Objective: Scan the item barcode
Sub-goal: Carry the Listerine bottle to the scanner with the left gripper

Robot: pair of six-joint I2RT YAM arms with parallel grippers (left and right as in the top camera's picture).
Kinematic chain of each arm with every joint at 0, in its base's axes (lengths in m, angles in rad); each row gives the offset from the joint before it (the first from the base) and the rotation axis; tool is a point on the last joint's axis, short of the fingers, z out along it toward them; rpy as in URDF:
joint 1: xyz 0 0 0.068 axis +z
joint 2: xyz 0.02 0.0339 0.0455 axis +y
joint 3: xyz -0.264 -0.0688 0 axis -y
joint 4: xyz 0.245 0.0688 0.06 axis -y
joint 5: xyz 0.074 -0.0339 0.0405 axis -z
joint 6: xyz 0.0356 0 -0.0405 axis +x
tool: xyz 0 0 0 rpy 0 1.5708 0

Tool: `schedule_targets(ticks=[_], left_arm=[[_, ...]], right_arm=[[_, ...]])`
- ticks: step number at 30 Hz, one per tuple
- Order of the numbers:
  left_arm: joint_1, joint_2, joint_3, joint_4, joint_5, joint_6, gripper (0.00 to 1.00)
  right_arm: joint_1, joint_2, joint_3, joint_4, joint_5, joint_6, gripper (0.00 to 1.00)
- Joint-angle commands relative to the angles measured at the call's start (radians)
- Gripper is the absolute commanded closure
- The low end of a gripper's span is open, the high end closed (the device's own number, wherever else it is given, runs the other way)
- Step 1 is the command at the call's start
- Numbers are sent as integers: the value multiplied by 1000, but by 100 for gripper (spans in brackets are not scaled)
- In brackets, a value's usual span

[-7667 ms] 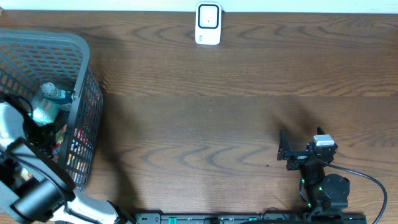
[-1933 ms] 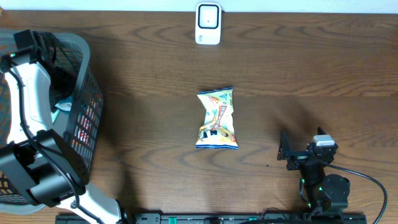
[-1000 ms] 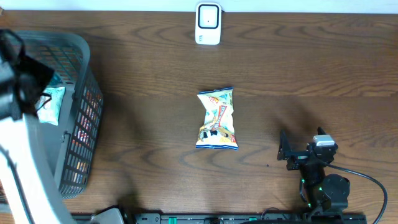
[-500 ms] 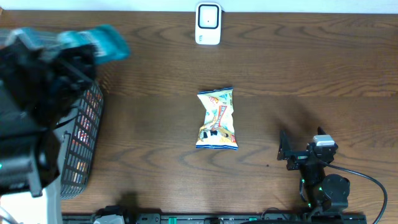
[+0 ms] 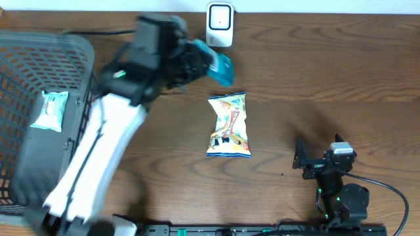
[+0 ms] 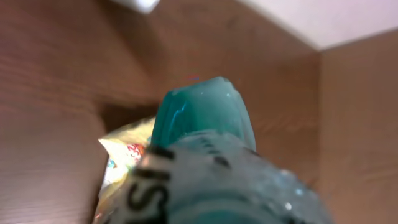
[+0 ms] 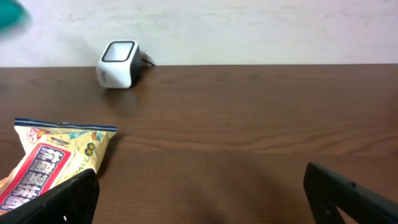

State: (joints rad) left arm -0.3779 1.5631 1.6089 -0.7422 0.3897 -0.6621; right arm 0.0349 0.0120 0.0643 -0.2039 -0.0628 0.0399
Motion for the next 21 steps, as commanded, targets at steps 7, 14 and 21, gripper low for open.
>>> schedule_targets(ticks=[7, 14, 21], left_arm=[[-144, 268, 18, 69, 16, -9, 91], [-202, 356, 18, 101, 25, -9, 90], [-219, 379, 18, 123, 24, -9, 86]], right_arm=[[11, -6, -2, -2, 4, -13, 1], [11, -6, -2, -2, 4, -13, 1], [11, -6, -2, -2, 4, -13, 1]])
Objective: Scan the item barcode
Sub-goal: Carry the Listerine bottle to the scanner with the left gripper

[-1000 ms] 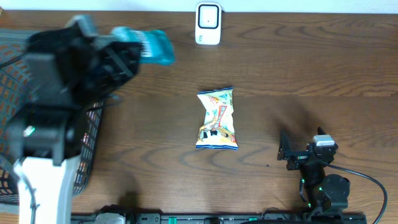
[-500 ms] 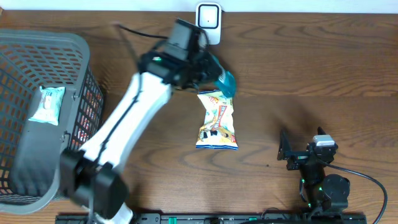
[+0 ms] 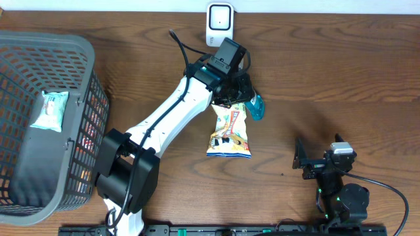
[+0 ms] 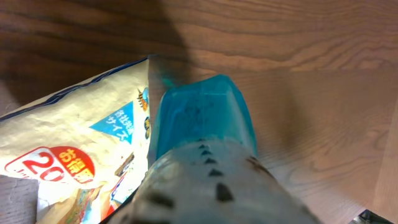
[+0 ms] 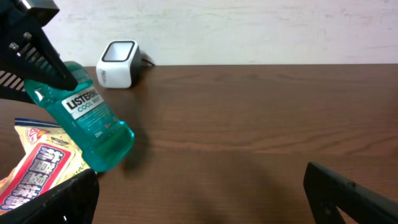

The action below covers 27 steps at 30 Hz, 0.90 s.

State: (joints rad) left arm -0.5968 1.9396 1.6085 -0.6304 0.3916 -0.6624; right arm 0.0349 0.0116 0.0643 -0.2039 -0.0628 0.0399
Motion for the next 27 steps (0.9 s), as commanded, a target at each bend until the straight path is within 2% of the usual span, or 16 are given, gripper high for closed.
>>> schedule_targets(ticks=[1, 3, 4, 6, 22, 27], left_arm=[[0, 2, 19, 11, 23, -9, 85], [0, 2, 19, 11, 23, -9, 83], [0, 2, 19, 11, 23, -8, 76], [0, 2, 17, 11, 23, -9, 73], [-28, 2, -21, 11, -17, -5, 69], [-56, 2, -58, 10, -84, -3, 62]], right_arm=[[11, -6, -2, -2, 4, -13, 1], [11, -6, -2, -2, 4, -13, 1], [11, -6, -2, -2, 4, -13, 1], [11, -6, -2, -2, 4, -13, 1], [11, -6, -2, -2, 4, -13, 1], [11, -6, -2, -2, 4, -13, 1]])
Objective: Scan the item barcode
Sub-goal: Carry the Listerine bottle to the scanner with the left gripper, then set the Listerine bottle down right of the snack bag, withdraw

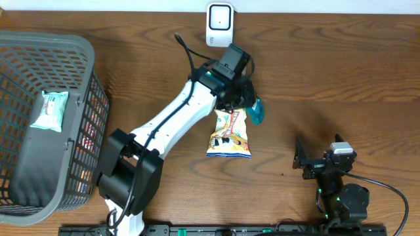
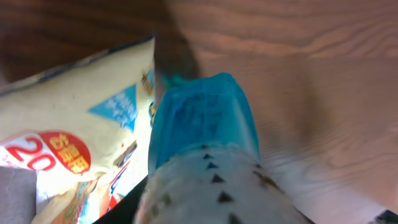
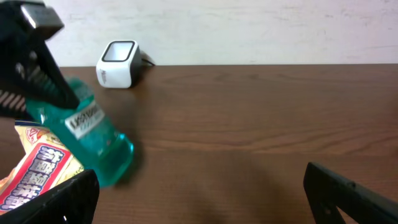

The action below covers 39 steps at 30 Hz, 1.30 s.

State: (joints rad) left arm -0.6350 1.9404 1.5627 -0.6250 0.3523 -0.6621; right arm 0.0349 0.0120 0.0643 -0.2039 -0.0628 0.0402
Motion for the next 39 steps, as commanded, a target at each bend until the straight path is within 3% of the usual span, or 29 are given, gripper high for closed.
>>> schedule_targets(ticks=[1, 4, 11, 16, 20, 29, 34, 39], left_arm=[[-21, 2, -17, 5, -52, -3, 60], [-32, 2, -21, 2, -51, 14, 54], [-38, -11, -20, -2, -50, 24, 26], [-37, -76, 5, -4, -51, 133, 2], [-35, -178, 45, -71, -167, 200, 0], [-13, -502, 58, -182, -695, 303, 2], [101, -652, 58, -184, -739, 351, 2], [336, -763, 58, -183, -738, 325, 2]], right_arm=[[11, -6, -2, -2, 4, -13, 1], [11, -6, -2, -2, 4, -13, 1], [11, -6, -2, -2, 4, -13, 1], [11, -6, -2, -2, 4, -13, 1], [11, -6, -2, -2, 4, -13, 1], [11, -6, -2, -2, 4, -14, 1], [11, -6, -2, -2, 4, -13, 1], [11, -6, -2, -2, 4, -13, 1]])
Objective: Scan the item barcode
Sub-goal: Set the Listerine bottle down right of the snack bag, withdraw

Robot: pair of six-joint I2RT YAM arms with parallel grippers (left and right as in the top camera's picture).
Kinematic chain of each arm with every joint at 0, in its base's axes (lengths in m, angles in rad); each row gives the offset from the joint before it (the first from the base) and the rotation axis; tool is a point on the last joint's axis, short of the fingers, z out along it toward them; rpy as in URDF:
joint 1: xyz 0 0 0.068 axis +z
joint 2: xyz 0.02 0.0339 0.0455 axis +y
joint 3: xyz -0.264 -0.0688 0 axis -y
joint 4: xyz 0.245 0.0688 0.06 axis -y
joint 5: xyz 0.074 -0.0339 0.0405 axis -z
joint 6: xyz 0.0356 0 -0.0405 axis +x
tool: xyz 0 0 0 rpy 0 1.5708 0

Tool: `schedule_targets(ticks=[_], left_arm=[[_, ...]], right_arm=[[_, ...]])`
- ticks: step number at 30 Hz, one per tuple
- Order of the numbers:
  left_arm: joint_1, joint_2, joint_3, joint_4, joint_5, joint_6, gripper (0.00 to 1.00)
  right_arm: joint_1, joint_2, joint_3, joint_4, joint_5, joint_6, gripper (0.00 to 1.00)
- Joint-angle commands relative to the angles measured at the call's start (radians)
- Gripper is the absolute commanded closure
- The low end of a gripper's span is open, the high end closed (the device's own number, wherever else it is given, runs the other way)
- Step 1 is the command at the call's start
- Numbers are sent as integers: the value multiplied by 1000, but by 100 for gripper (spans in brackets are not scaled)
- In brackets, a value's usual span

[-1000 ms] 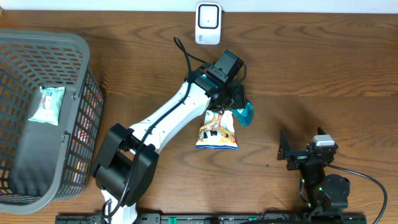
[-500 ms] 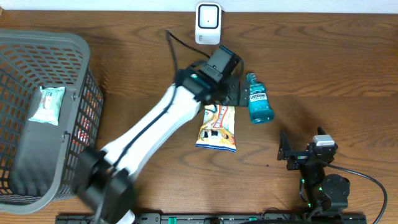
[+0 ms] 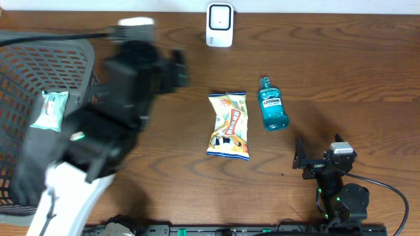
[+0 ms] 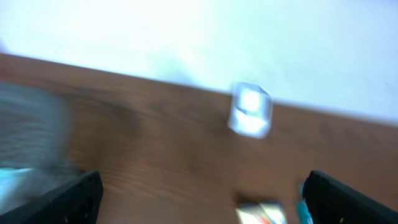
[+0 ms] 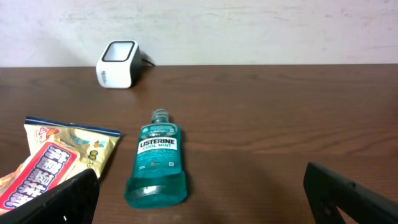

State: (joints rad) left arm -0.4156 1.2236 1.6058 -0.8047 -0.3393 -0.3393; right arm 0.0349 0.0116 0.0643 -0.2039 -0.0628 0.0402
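Note:
A teal mouthwash bottle [image 3: 272, 111] lies flat on the table, cap toward the back, just right of a yellow snack bag [image 3: 230, 124]; nothing holds it. The bottle [image 5: 158, 163] and its label also show in the right wrist view. A white barcode scanner [image 3: 220, 25] stands at the back edge. My left gripper [image 4: 200, 198] is open and empty, blurred with motion, up near the basket and facing the scanner [image 4: 250, 116]. My right gripper [image 5: 200, 202] is open at the front right, apart from the bottle.
A grey mesh basket [image 3: 82, 49] fills the left side and holds a pale blue-green packet [image 3: 50, 109]. The left arm [image 3: 125, 98] hangs blurred beside the basket's right wall. A pale wall runs behind the table's back edge.
The left gripper has let go of the bottle, which now lies on the table right of the snack bag. The arm has moved left to the basket side. The right arm is unchanged.
The left gripper first held the bottle in the air below the scanner. Then it held it at the snack bag's upper right corner, and stayed there a moment later. Now the bottle lies free on the table and the arm is back by the basket.

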Motion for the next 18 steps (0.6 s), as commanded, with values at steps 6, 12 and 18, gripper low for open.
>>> schedule_targets(ticks=[6, 12, 18], left_arm=[[359, -105, 14, -33, -46, -28, 2], [594, -91, 14, -148, -35, -151, 2], [824, -29, 14, -241, 118, -229, 2]], right_arm=[[11, -6, -2, -2, 4, -13, 1], [11, -6, -2, -2, 4, -13, 1], [11, -6, -2, -2, 4, -14, 1]])
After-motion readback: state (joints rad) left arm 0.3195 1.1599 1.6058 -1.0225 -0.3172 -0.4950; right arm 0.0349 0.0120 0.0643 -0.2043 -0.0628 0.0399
